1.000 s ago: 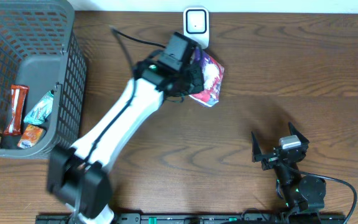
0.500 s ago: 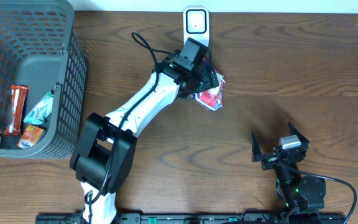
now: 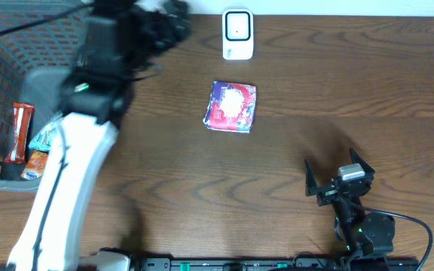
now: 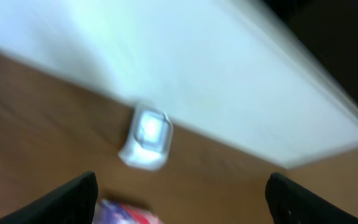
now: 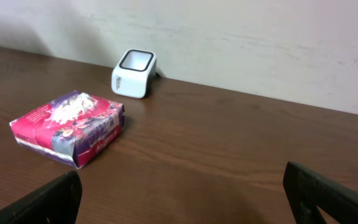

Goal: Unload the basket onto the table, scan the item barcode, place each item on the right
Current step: 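Return the left gripper to the basket and grasp the mint-green wrapper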

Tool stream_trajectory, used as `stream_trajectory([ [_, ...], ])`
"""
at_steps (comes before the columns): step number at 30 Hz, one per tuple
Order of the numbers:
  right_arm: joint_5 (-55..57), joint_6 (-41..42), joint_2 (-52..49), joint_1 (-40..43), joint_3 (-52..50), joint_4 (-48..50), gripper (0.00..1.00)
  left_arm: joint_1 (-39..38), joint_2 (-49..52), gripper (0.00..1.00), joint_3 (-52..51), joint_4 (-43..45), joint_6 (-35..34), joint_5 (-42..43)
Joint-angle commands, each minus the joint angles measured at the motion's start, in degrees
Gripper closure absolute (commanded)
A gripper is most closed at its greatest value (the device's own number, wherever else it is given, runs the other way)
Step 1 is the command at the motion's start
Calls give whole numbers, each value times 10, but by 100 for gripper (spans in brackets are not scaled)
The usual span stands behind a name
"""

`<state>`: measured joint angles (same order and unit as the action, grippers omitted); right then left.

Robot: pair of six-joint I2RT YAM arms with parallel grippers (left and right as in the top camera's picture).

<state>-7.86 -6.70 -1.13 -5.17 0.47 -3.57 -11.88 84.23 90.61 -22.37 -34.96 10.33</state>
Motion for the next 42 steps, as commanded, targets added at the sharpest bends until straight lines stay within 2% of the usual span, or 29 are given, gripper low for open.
stream_trajectory([
  [1, 2, 4, -1, -1, -2, -1, 1, 62, -50, 14, 8, -30, 125, -133],
  [5, 2, 4, -1, -1, -2, -1, 1, 143, -89, 13, 8, -65, 169, -263],
  [7, 2, 4, -1, -1, -2, -1, 1, 188, -99, 13, 8, -80, 174, -302],
  [14, 2, 4, -1, -1, -2, -1, 1, 345, -78, 13, 8, -158, 173, -305],
  [18, 2, 4, -1, -1, -2, -1, 1, 402, -36, 6, 8, -215, 173, -303],
  [19, 2, 4, -1, -1, -2, -1, 1, 409, -26, 2, 8, -228, 174, -300],
  [22, 2, 4, -1, -1, -2, -1, 1, 417, 4, 2, 8, -263, 173, -268],
  [29, 2, 4, -1, -1, -2, -1, 1, 417, 61, 2, 6, -275, 174, -89],
  [32, 2, 4, -1, -1, -2, -1, 1, 413, 95, 2, -3, -275, 187, -81],
  [37, 2, 4, -1, -1, -2, -1, 1, 396, 166, 2, -4, -302, 303, -82],
  [42, 2, 4, -1, -1, -2, -1, 1, 383, 222, 2, -4, -302, 300, -82],
])
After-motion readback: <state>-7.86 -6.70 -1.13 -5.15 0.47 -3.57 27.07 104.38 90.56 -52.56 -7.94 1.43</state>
